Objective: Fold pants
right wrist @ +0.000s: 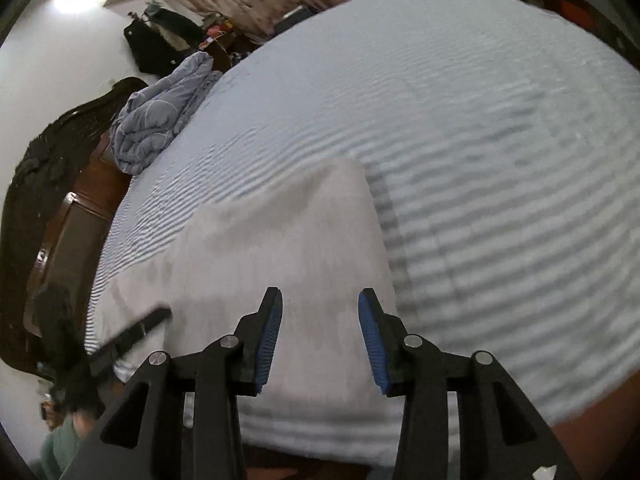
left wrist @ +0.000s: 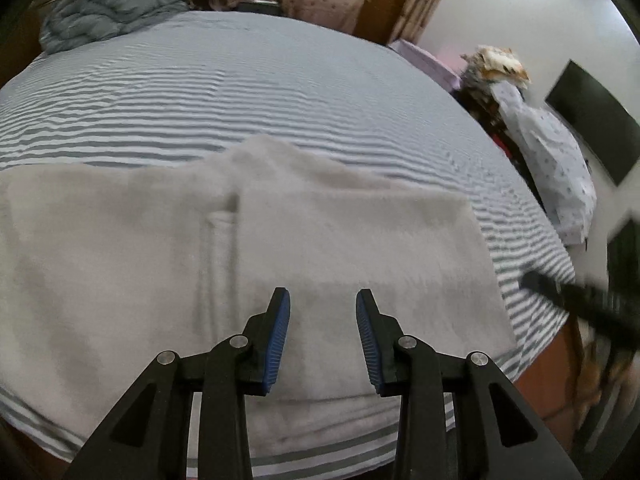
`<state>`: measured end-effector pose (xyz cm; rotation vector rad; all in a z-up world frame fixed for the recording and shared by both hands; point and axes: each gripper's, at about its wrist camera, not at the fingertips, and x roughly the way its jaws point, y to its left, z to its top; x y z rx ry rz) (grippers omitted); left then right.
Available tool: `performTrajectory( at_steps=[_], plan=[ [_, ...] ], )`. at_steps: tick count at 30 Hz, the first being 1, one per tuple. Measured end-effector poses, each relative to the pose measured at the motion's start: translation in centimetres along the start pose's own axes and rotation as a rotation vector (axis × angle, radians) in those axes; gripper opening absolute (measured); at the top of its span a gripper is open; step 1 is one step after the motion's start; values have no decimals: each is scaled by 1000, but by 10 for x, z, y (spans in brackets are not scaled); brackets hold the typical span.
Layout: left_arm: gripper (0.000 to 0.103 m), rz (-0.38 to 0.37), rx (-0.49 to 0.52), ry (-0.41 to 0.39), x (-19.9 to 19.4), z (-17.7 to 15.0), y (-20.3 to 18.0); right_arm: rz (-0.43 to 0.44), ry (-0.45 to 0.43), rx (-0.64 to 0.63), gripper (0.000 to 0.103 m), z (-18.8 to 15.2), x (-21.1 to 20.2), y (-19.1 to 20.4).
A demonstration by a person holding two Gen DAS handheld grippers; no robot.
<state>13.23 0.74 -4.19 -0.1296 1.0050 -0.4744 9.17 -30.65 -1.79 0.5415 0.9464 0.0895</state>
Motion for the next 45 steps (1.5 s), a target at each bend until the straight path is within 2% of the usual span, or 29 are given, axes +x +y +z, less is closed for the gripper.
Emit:
performTrajectory(
  at_steps=[4,9,14,20,25,29,32,35,37,41,45],
  plan=[
    [36,-5,10,60,17,-9,-4,-34,13,-56,38,34,30,13],
    [36,-57,-25,54,19,-14,8,-113,35,-116,37,60,71,23],
    [36,-51,-3,55,21,-16,8,-163,78,-116,36,67,101,17],
    [36,-48,-4,51,24,-19,6,-204,112,-193,36,50,89,29],
    [36,-64,-23,50,25,-19,10,-202,123,-234,36,14,60,24],
    [36,-70,-43,45,25,-20,12,-180,189,-199,36,-17,49,12],
    [36,-84,-61,43,23,-20,16,-234,189,-266,36,-39,48,15],
    [36,-120,-123,50,15,-19,26,-255,205,-243,38,-38,58,15],
    [36,-144,-177,46,4,-19,36,-242,217,-216,45,-30,62,17],
    [41,-129,-221,-25,-35,-24,60,-250,231,-240,53,-34,65,24],
    [46,-138,-358,-114,-81,-40,110,-261,223,-238,59,-34,66,27]
  ],
)
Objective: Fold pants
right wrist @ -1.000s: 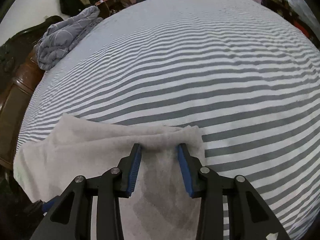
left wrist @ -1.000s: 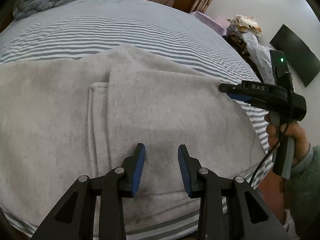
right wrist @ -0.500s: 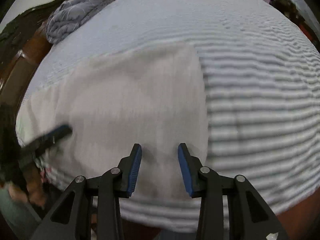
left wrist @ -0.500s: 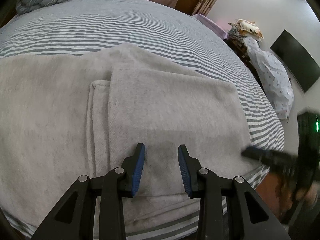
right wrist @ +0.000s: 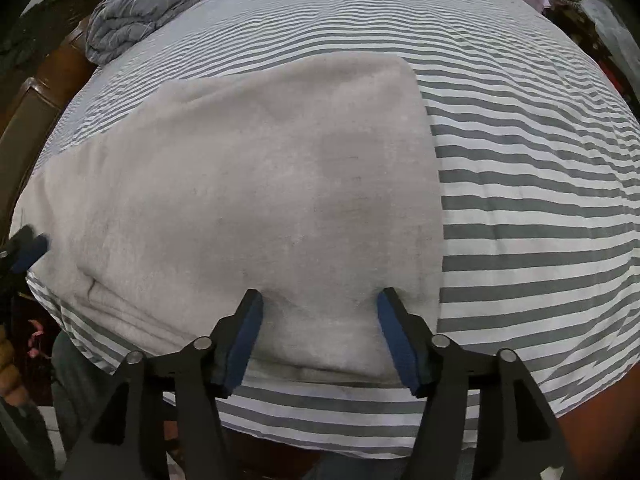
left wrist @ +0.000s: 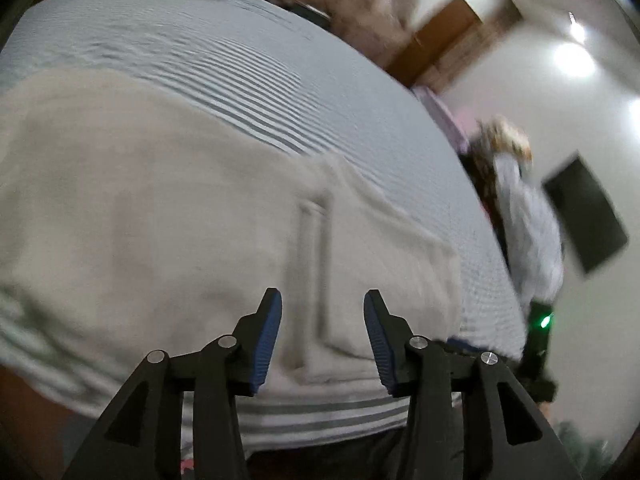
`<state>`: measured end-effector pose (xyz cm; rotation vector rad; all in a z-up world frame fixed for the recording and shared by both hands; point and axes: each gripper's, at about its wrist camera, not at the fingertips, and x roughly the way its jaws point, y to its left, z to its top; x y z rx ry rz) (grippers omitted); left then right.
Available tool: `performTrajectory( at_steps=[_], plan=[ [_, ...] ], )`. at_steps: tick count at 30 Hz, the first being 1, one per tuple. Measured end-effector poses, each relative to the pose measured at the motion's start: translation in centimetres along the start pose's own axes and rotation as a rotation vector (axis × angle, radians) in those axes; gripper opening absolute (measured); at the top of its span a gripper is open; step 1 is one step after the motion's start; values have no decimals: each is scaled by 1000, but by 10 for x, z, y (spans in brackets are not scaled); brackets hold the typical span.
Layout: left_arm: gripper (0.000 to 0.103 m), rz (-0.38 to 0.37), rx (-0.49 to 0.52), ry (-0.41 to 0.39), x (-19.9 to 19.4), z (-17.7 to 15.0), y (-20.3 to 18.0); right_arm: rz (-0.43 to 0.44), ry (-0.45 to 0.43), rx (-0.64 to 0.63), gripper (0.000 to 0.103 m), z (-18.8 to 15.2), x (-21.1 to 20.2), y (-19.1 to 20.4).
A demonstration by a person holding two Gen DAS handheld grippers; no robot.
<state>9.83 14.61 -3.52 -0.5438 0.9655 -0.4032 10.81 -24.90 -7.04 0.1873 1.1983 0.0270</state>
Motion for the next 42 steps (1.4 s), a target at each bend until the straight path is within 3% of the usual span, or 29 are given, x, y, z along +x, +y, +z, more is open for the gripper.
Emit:
performTrajectory(
  at_steps=[5,8,13,20,29,36,42],
  plan=[
    [46,43,-234,-120,-54,0,77,-10,6,15,61,3,2,5],
    [46,23,-381,-155,-71,-5,122,-12,5,29,61,5,-2,4],
    [46,-15,-516,-152,-65,-9,159,8,-16,61,59,9,-17,14],
    [46,-87,-665,-150,-45,-8,191,5,-38,0,59,12,-33,37],
    [57,-143,-686,-168,-34,-3,212,-6,-17,-88,59,29,-12,87],
    [59,-125,-667,-185,-28,20,215,-8,-15,-129,59,32,6,121],
    [44,-99,-668,-214,-31,19,210,-90,-5,-223,65,35,24,145]
  ],
)
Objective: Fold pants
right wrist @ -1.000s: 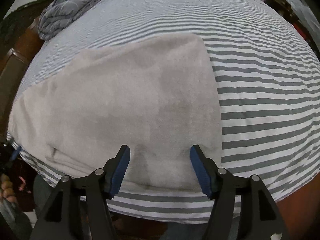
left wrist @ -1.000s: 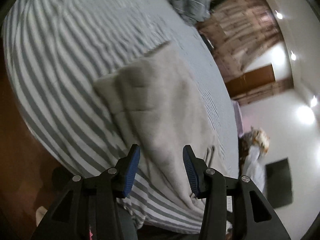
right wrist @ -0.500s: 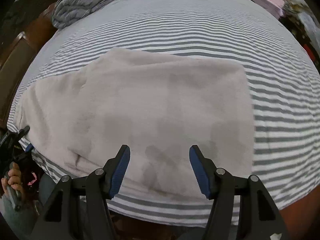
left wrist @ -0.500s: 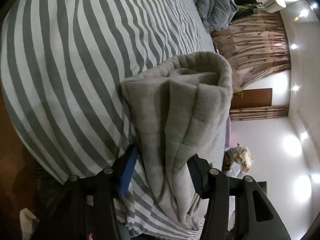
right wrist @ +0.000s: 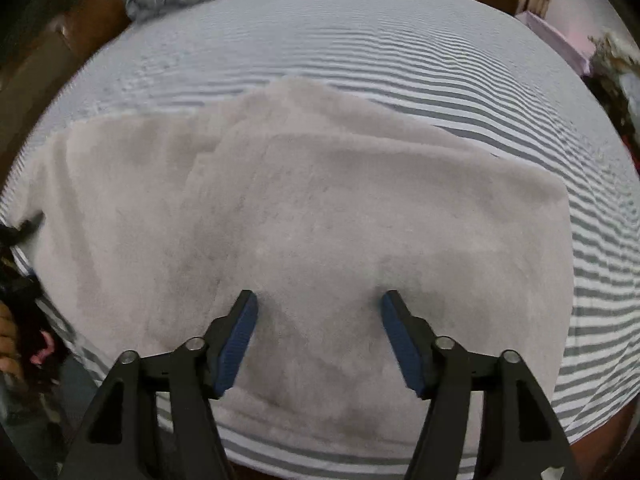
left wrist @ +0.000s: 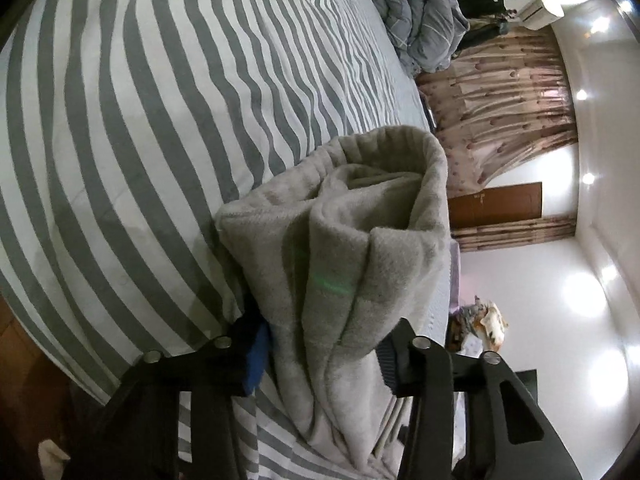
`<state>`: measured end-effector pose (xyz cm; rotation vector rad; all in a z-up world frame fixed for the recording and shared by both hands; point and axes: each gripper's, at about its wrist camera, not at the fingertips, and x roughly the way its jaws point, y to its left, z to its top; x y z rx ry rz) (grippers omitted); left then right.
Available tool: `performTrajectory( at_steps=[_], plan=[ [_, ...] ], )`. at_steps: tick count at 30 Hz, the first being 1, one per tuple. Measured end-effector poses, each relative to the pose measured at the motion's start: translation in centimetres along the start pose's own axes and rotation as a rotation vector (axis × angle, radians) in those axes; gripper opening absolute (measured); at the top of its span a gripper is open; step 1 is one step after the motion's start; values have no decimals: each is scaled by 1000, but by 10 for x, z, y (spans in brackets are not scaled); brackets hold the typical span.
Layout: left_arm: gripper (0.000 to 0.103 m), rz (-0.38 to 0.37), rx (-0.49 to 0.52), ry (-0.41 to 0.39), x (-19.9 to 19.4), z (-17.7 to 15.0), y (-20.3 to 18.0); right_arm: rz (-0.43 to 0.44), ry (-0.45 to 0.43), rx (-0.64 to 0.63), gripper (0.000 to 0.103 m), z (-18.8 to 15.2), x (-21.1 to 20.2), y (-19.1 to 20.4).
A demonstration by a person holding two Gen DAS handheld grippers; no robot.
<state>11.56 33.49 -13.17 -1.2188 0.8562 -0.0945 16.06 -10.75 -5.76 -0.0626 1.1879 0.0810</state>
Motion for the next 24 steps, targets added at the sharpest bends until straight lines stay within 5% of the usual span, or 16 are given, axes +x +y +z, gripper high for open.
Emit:
performTrajectory(
  at_steps=[8,14,24],
  plan=[
    [28,66,170,-79,-11,-22,-57,-36,9,-21,71,2,4,6],
    [27,45,336,-98,-12,-43,-124,-24,11,-1,73,2,2,3],
    [19,20,629,-55,12,-119,-229,229,-99,216,73,-15,-60,-71]
  ],
)
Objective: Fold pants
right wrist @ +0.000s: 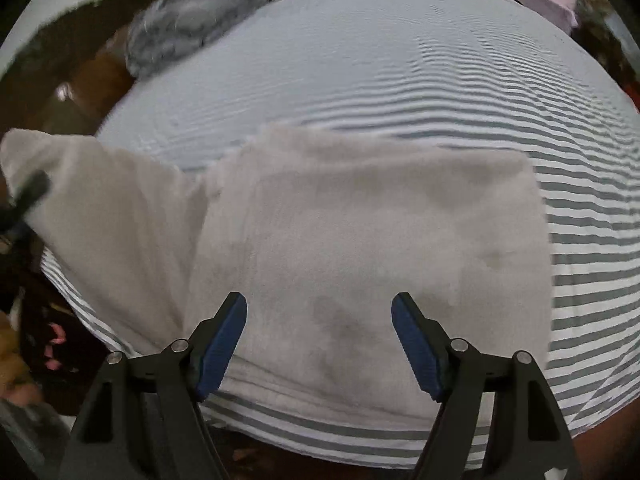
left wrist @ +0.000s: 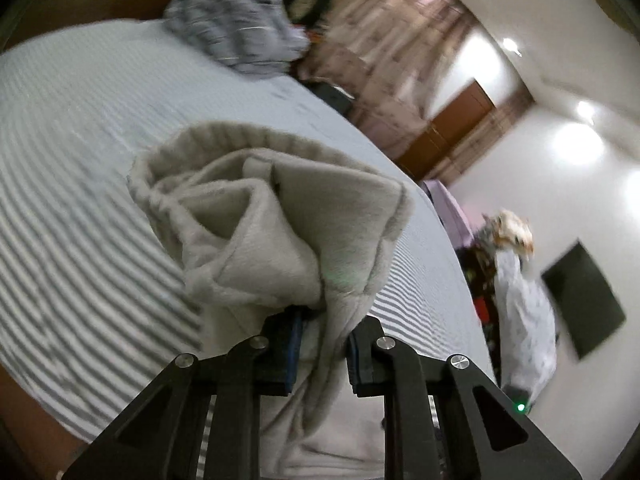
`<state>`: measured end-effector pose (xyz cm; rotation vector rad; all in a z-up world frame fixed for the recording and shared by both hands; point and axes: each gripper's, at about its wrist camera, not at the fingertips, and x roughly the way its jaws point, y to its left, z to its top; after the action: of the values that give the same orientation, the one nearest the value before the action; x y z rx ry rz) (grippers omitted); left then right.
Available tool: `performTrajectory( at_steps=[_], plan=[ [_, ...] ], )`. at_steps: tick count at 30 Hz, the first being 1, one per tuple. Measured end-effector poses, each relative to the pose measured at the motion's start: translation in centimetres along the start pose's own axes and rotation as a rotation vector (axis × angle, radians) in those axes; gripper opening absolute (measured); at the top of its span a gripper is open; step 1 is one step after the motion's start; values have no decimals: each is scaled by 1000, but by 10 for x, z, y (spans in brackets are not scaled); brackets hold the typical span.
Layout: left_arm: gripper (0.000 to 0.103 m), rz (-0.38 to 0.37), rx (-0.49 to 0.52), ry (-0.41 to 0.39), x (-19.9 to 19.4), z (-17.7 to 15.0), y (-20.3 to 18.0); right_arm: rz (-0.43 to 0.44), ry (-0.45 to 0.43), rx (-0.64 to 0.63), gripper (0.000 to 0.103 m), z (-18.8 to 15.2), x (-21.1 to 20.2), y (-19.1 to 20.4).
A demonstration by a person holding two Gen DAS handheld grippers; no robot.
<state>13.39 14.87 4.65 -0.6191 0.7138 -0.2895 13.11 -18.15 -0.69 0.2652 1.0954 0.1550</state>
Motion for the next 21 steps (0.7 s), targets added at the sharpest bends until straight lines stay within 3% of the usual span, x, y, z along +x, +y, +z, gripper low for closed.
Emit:
performTrajectory(
  at_steps=[7,12,17,21],
  plan=[
    [18,-63,213,84,32,-41,-102,141,-104,194,73,5,-56,-78],
    [17,-95,361,198,74,-99,-162,167,-131,315,73,-13,-70,-136],
    [17,-33,505,318,120,-164,-191,183,-110,421,74,-35,-66,-185],
    [17,26,658,290,130,-190,-201,204,-102,452,74,-44,-58,-200]
  ],
)
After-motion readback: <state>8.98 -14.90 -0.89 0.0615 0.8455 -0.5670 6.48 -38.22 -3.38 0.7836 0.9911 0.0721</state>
